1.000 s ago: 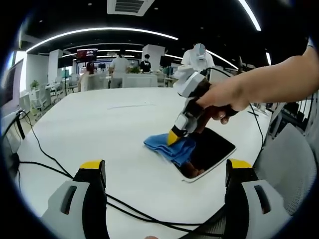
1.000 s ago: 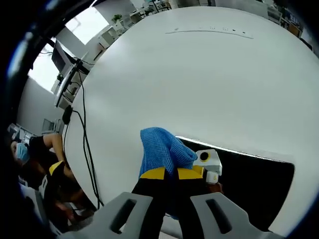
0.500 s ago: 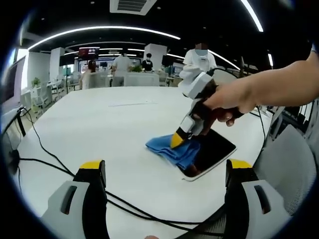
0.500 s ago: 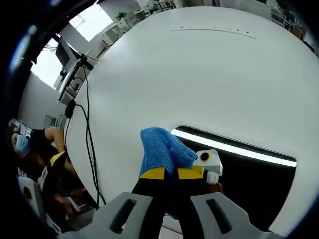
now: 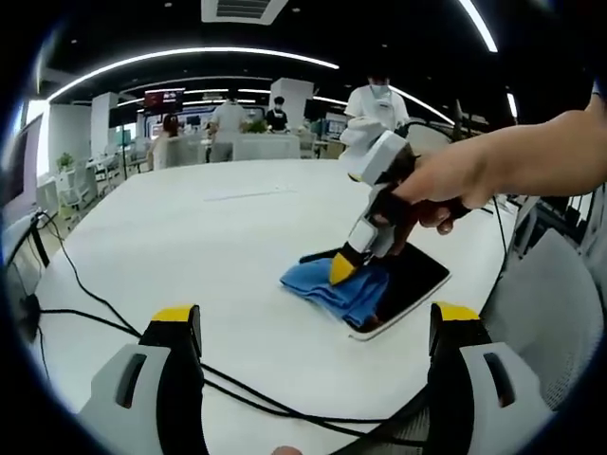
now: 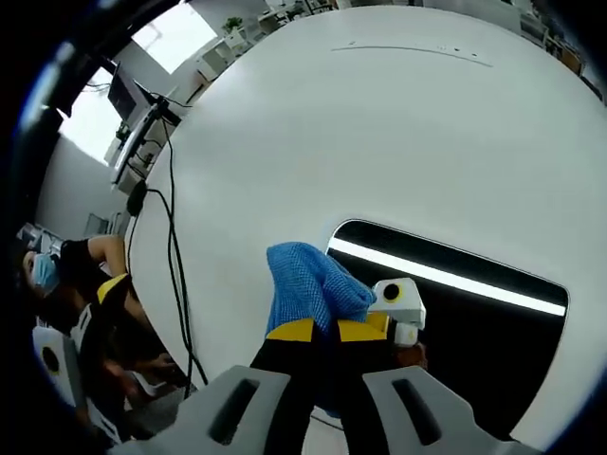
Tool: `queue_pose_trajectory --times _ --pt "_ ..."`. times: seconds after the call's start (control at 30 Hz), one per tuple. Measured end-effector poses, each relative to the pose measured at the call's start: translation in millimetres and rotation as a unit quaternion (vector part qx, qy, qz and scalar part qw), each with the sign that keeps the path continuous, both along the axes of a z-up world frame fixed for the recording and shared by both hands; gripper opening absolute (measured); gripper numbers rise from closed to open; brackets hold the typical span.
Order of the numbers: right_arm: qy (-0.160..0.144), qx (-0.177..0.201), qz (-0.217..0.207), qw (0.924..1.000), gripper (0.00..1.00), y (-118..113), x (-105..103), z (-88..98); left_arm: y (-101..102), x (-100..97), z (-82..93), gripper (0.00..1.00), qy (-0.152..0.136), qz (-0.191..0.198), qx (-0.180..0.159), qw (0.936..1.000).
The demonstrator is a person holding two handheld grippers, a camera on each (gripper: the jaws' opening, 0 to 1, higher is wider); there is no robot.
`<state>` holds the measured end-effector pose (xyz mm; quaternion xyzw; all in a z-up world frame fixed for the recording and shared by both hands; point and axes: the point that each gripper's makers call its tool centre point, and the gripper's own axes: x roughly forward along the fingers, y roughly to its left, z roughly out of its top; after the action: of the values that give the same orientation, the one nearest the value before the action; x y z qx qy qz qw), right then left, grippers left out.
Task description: Wipe the mirror surface with the cleaning cloth until all visible marks leave the cleaned area.
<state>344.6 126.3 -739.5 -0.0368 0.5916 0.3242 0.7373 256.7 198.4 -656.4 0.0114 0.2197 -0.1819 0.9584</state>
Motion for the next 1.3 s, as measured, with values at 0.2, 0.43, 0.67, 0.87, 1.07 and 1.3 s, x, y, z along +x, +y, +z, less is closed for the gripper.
queue_pose_trajectory --times 0.2,0.43,0.67,0.87,1.07,1.3 --pt "-0.013 0.003 0.015 0.9998 0.01 1 1 -1.0 -4 7.8 20.6 0.99 -0.014 0.015 -0.057 0.9982" --pt "-0.019 0.008 0.016 0.9997 0.01 0 -3 1.5 -4 8.8 16.8 0.99 -0.010 -0.002 -0.042 0.9991" --pt "-0.020 0.014 0.013 0.9996 0.01 -7 -3 -0.4 -9 7.2 15.1 0.99 -0.012 0.005 -0.064 0.9978" --pt "-0.019 0.017 0.011 0.9996 0.01 -17 -1 -0.9 -10 8.1 16.7 0.99 -0.017 0.002 -0.060 0.9981" --pt "-0.019 0.021 0.006 0.9996 0.01 -30 -1 -1.2 -13 7.8 19.2 0.99 -0.017 -0.004 -0.061 0.9980" --pt "-0.013 0.030 -0.008 0.9994 0.01 -45 4 -2.2 -17 7.6 12.3 0.99 -0.007 -0.002 -0.062 0.9980"
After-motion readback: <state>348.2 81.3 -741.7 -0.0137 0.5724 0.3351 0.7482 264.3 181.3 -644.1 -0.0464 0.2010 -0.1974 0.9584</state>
